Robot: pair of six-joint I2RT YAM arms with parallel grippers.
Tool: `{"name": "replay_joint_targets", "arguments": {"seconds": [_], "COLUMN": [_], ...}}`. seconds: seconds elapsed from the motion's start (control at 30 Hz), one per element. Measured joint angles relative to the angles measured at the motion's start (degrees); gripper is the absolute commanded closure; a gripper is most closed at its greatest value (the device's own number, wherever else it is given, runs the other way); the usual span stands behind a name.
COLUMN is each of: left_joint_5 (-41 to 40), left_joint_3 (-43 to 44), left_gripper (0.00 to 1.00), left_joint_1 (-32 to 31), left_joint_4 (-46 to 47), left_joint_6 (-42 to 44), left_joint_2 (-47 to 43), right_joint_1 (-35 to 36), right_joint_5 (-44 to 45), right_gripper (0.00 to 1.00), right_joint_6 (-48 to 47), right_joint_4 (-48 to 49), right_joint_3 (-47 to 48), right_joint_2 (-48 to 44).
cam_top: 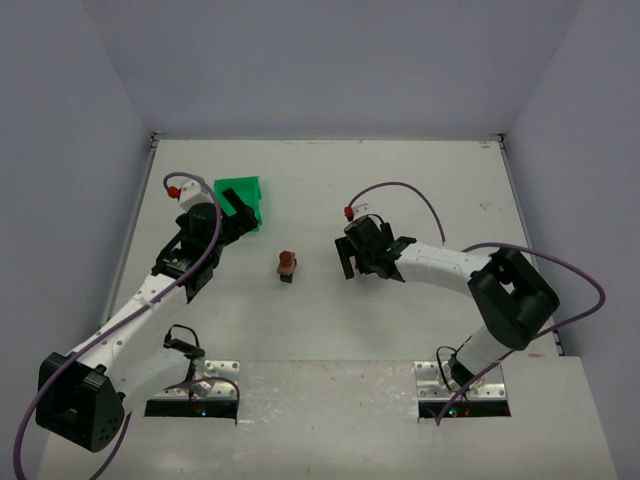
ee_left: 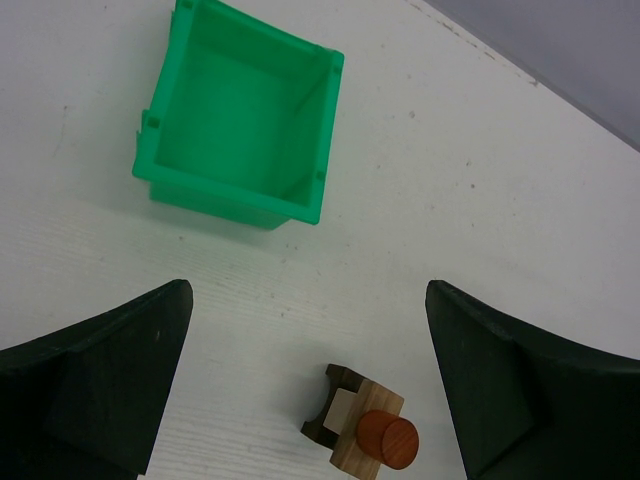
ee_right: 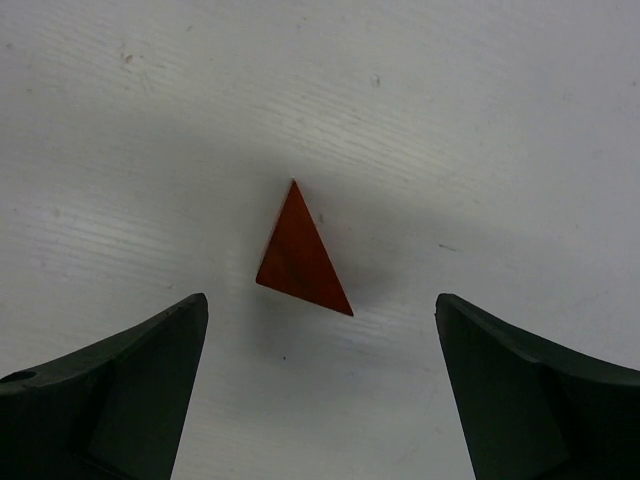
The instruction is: Build the wood block tower
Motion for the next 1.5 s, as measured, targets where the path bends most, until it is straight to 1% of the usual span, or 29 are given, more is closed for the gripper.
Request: {"name": "replay_joint_targets", "arguments": {"seconds": [0.1,0.2,0.33,0.4,0.5,0.67,0.7,0.77,0.83,0.9,1.0,1.07,1.17,1.3,1.4,1.5], "left_joint_5": [0.1,0.1,0.0,-0.1,0.0,0.2,0.2,0.3,0.4,0.5,0.6,0.8,1.2,2.6,6.3,12.5], "left_joint_3": [0.0,0.0,0.0,0.0,0.0,0.0,0.0,0.0,0.0,0.0,0.0,0.0,0.0,0.0,0.0,0.0], "left_gripper": [0.00,0.00,0.00,0.00,0.00,0.00,0.00,0.00,0.00,0.00,0.00,0.00,0.00,0.00,0.00,0.00], "left_joint_1": [0.0,0.0,0.0,0.0,0.0,0.0,0.0,0.0,0.0,0.0,0.0,0.0,0.0,0.0,0.0,0.0], "left_joint_4": [0.0,0.0,-0.1,-0.1,-0.1,-0.1,-0.1,-0.1,-0.1,-0.1,-0.1,-0.1,-0.1,-0.1,-0.1,0.6], "left_joint_6": [0.1,0.3,0.3,0.3,0.3,0.4,0.5,0.6,0.8,0.9,1.0,1.1,1.2,1.4,1.6,2.0], "left_joint_2": [0.1,0.5,0.8,0.8,0.8,0.9,0.9,1.0,1.1,1.1,1.2,1.2,1.1,1.0,0.1,-1.8], "right_joint_1": [-0.8,-1.1,-1.3,-1.4,-2.0,-2.6,-2.6,-2.6,-2.6,-2.6,-2.6,-2.6,-2.6,-2.6,-2.7,-2.8], "right_joint_5": [-3.8,-5.9,-6.4,-6.4,-6.8,-8.1,-8.4,-9.0,-9.6,-10.1,-10.8,-11.2,-13.0,-16.5,-20.1,-24.3], "right_gripper": [0.22,0.23,0.26,0.33,0.37,0.58,0.61,0.68,0.73,0.81,0.88,0.95,0.99,1.00,1.00,1.00], "right_joint_6": [-3.6,-5.8,-6.9,-7.2,-7.8,-10.0,-10.5,-11.8,-12.8,-13.7,-14.7,-15.0,-15.3,-15.2,-14.8,-13.8], "right_joint_4": [2.6,3.8,4.2,4.6,6.3,9.6,10.3,11.0,11.6,12.3,12.5,12.7,13.4,14.8,17.9,23.2], "right_joint_3": [0.1,0.6,0.3,-0.5,-2.0,-4.2,-4.5,-4.8,-5.1,-5.6,-6.2,-6.6,-7.7,-11.1,-15.0,-18.9], "right_joint_2": [1.6,3.6,4.8,4.8,4.2,3.3,3.3,3.3,3.2,3.0,2.3,2.0,1.1,-2.1,-6.6,-12.1]}}
